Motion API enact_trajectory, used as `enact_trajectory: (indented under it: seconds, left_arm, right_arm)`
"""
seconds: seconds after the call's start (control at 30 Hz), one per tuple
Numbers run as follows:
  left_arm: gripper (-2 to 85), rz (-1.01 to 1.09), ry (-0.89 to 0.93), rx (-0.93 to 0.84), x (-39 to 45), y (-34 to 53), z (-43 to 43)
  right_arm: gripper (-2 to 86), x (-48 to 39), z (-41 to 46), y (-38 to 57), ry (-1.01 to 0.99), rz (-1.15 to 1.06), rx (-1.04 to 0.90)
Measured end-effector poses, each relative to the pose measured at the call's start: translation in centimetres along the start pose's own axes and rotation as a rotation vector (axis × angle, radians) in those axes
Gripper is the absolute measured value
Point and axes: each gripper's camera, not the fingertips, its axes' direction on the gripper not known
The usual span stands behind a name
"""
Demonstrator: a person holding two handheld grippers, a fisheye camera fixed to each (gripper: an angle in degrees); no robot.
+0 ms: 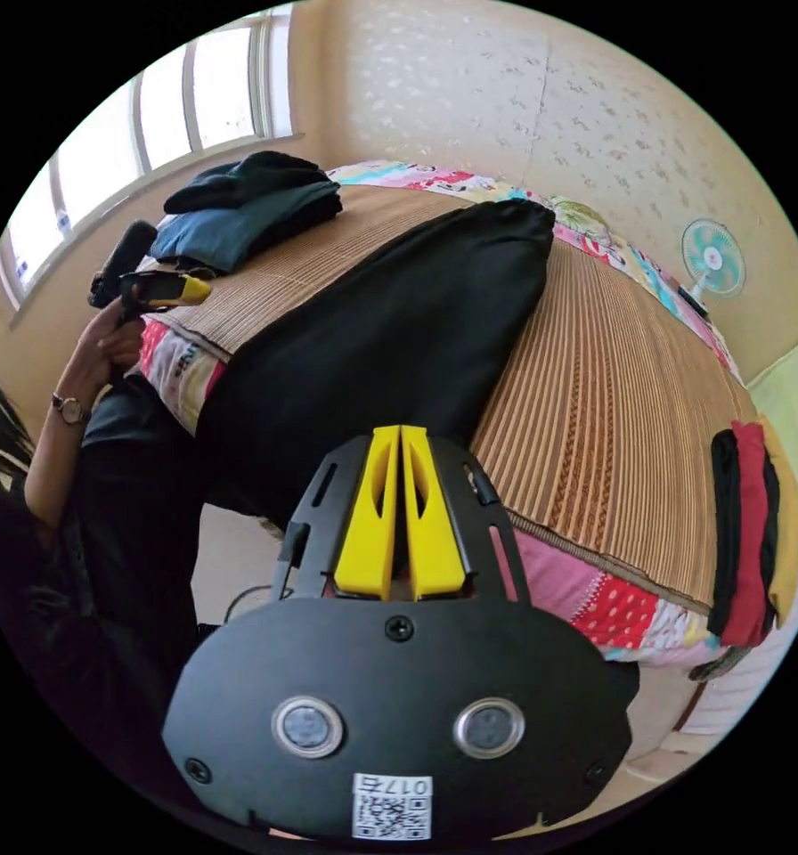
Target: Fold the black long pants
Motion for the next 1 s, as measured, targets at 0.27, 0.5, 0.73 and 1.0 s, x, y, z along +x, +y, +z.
enact_trajectory:
  seconds: [0.27,0.5,0.73,1.0]
  left_arm:
    - [6.5,0.109,-0.217,-0.101,4.1,-1.5,8.2]
    - [6.3,0.151,-0.35,-0.171,5.9,-1.5,13.0]
    - [6.4,0.109,-0.286,-0.205,4.1,-1.6,13.5]
    - [0.3,0.107,-0.272,-0.212,3.5,-1.9,12.7]
  right_arm:
    - [7.7,5.6,1.4,-17.1,-0.167,0.118,0.236]
    - [11.0,7.2,14.5,-35.5,-0.073,0.108,0.065]
    - [7.5,11.9,22.7,-39.9,-0.044,0.352,-0.098]
    - [4.9,7.0,18.4,-39.8,0.032,0.206,0.274]
